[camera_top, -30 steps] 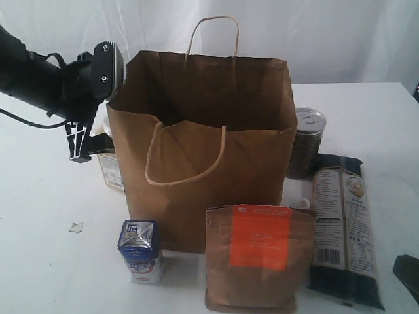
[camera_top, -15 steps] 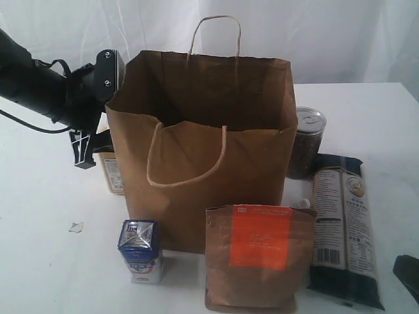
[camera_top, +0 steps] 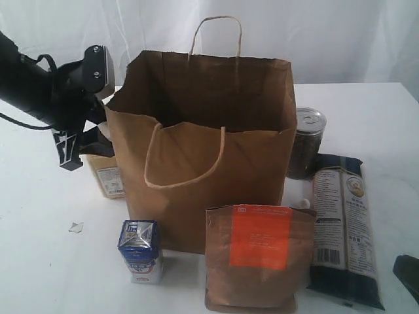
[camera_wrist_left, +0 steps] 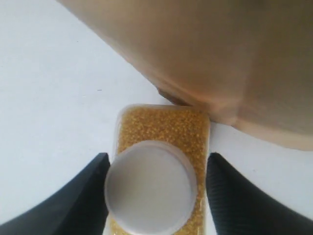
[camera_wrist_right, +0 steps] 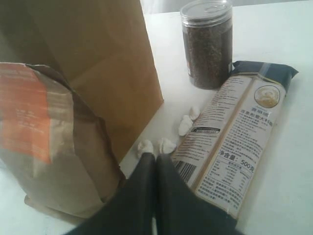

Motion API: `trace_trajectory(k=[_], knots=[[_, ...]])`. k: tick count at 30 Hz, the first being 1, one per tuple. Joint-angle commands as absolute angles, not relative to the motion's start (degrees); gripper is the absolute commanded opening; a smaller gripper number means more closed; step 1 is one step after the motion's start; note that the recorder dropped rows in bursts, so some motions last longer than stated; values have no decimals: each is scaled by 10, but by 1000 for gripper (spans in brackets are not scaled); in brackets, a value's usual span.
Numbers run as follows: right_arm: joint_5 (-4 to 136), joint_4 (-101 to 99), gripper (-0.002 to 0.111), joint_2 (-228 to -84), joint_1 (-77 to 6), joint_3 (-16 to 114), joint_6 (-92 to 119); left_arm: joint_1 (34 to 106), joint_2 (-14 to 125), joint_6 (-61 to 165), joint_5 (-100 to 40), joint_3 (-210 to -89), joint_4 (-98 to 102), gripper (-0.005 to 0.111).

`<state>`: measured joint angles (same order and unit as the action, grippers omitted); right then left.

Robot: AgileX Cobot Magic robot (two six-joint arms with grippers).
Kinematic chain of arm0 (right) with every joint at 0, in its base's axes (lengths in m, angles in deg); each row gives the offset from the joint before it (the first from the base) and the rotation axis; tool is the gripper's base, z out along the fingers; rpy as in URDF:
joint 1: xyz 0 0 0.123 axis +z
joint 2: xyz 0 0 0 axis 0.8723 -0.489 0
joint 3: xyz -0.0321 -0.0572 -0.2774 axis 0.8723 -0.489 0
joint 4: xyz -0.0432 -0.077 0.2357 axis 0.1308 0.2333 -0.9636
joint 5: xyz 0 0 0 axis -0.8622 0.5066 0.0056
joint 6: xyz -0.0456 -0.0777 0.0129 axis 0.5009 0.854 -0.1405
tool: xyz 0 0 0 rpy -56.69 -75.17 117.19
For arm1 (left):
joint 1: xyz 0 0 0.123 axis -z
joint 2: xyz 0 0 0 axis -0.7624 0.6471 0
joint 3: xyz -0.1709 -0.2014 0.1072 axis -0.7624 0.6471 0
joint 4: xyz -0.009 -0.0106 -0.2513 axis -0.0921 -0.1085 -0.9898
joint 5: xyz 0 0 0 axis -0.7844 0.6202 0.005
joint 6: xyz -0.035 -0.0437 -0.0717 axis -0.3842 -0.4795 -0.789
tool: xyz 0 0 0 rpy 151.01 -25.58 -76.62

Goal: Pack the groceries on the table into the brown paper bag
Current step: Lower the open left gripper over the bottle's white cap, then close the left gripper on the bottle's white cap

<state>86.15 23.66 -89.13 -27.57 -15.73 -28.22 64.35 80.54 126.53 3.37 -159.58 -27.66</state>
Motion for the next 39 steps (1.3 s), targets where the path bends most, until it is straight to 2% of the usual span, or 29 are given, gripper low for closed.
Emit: trace_trajectory(k=[1,8,20,39], knots=[[860,243,0,-890,-278,-160,-280,632,777,1189,85,-1592,-227,0],[860,243,0,-890,-278,-160,-280,608,751,1151,126,-1592,-209,0],[860,243,0,-890,-278,-160,-280,607,683,1016,232,-1589,-183,0],[860,243,0,-890,-278,-160,-280,607,541,1000,167,-1374,-209,0]])
